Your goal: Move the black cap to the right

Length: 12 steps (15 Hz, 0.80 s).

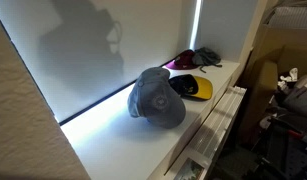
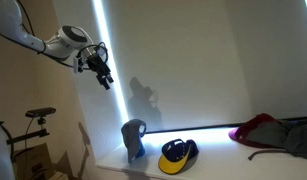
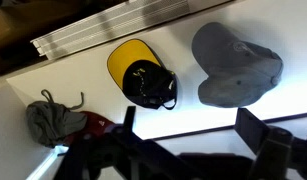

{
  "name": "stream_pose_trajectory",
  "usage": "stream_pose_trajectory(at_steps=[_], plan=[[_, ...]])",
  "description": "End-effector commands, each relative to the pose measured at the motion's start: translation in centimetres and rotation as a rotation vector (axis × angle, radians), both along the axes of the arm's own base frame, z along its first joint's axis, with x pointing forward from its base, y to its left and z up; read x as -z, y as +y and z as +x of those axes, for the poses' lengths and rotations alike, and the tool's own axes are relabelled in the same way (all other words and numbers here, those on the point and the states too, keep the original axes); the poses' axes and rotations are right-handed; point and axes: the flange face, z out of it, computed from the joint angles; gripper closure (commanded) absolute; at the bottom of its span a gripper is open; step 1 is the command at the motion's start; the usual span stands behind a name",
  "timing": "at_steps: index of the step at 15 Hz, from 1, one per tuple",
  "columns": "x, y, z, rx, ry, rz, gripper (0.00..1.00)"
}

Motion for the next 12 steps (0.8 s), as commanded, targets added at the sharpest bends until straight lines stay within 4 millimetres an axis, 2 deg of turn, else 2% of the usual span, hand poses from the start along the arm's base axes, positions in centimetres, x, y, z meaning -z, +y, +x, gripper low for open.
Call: stream_pose_trajectory(at_steps=[1,7,9,11,12], plan=[[0.0,0.0,0.0,0.0,0.001,-0.001,0.0],[0.0,0.0,0.0,0.0,0.001,-0.001,0.0],[-0.6,1.3,1.0,0.036,-0.045,0.013,0.0],[-1.8,-0.1,2.5,0.16,-0.135,0.067,0.0],[-2.4,-2.1,3.5,0.213,-0.164,0.083,0.0]])
